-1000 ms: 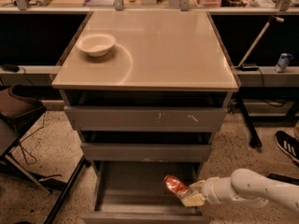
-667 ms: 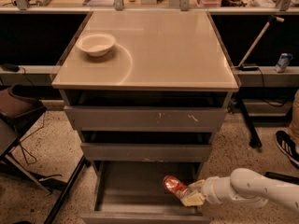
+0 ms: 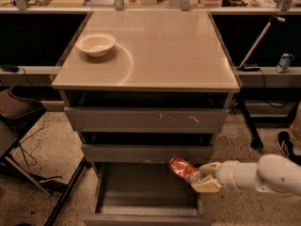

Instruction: Pick coke can from bottom drawer and place on counter

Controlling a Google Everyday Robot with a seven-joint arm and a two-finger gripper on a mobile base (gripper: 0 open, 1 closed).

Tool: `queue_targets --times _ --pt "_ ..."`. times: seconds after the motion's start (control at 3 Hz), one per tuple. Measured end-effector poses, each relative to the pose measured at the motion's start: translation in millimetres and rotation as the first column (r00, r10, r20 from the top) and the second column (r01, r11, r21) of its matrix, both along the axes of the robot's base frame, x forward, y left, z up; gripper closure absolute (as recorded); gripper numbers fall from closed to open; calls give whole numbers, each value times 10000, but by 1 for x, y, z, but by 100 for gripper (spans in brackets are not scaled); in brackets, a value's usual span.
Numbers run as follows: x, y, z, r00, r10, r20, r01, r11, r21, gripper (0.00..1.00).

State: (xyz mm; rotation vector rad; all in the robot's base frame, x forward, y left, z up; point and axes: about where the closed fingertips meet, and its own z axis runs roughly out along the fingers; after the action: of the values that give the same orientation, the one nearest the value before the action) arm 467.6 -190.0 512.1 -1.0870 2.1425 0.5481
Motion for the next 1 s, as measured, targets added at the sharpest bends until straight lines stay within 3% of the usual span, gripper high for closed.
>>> queue_targets --times 0.33,0.67,1.0 --pt "-2 -19 121 9866 -277 1607 290 9996 -55 100" --pt "18 -35 247 9512 -875 2959 907 9959 28 100" --pt "24 -36 263 9421 -860 3242 929 9957 -57 100"
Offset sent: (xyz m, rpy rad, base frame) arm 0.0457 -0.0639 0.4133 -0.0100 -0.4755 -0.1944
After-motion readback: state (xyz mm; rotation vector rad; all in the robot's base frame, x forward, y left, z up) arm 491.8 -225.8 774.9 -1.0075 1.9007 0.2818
